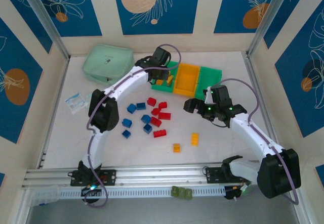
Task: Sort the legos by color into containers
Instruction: Place the lego in the container, then pick up the lego from the middle-left of the table.
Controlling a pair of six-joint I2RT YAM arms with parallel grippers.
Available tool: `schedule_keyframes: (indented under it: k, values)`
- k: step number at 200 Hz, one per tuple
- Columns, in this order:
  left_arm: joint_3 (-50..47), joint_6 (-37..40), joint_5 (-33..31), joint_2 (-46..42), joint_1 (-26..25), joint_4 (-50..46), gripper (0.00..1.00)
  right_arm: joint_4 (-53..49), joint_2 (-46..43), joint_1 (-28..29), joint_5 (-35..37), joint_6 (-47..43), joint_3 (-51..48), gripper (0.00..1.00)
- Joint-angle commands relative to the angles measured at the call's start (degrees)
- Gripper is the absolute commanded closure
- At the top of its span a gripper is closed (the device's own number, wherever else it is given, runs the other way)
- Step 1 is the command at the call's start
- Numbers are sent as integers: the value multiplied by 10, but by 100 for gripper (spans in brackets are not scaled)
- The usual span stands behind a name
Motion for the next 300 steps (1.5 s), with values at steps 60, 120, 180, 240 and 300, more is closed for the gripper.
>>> schedule_keyframes:
  k: [60,120,180,240,300]
  values:
    - [65,13,-10,40,3,-12,51,6,39,8,4,10,32,1]
    - [-22,-8,57,-48,1,-10,47,-7,43,9,7,7,35,1]
    - [-246,-80,125,-194,-49,47,44,-67,17,8,21,-4,34,1]
    - [-397,-196,124,-290,-153,42,43,-132,-42,8,17,-2,-2,1]
    - [-426,-232,126,-285,-236,-24,43,-174,-116,-1,11,26,-66,1]
